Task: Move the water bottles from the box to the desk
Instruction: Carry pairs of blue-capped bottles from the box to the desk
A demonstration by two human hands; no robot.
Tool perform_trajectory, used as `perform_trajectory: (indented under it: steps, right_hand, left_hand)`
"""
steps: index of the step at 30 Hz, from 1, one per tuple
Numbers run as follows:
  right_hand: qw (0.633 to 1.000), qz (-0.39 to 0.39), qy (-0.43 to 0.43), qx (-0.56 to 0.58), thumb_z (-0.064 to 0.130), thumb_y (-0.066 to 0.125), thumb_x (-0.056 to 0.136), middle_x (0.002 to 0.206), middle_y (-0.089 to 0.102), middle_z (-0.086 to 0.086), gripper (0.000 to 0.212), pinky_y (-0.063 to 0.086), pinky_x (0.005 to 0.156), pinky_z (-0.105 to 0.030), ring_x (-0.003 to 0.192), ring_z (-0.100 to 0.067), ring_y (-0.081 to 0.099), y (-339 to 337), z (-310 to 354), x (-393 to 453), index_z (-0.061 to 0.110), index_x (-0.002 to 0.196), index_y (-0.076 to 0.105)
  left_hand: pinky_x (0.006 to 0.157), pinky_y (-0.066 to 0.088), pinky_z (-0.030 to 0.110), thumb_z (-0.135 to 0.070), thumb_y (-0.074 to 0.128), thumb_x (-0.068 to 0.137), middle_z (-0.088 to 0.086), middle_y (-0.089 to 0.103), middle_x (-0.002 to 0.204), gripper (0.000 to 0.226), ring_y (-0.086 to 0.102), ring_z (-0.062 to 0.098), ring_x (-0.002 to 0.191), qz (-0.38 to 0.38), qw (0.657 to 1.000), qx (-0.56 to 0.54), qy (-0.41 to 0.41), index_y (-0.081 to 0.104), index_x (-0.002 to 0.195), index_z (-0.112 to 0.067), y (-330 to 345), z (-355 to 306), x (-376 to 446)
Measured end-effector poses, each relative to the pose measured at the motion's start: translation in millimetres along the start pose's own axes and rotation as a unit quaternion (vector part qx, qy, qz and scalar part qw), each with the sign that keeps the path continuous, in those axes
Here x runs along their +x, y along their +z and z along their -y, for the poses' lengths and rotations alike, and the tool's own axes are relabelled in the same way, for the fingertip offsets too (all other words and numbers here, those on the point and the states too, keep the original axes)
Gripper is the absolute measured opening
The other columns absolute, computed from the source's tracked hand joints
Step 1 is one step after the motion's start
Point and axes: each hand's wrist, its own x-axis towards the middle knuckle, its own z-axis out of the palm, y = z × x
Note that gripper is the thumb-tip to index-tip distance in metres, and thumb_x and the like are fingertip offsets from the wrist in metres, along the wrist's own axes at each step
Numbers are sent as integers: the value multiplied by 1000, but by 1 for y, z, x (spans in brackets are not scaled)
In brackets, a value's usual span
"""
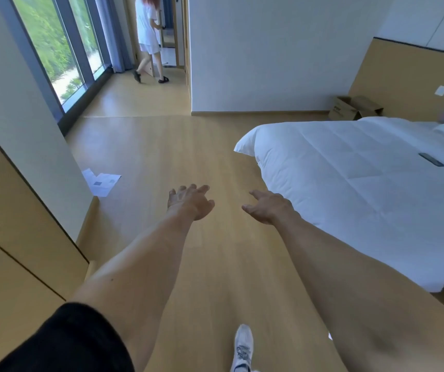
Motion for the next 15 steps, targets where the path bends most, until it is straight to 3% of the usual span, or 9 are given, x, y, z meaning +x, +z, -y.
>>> perform_trajectory:
  steps: [15]
  right_hand:
    - [997, 21, -73, -8, 62, 39, 97, 156, 38, -3, 65, 35, 112, -43, 142, -28, 36, -52, 40, 239, 35, 155, 28]
  left_hand:
    - [119, 22, 49, -52, 38, 101, 1, 35, 159, 58, 30, 29, 146, -2, 997, 7, -83, 29, 155, -37, -58, 17, 213]
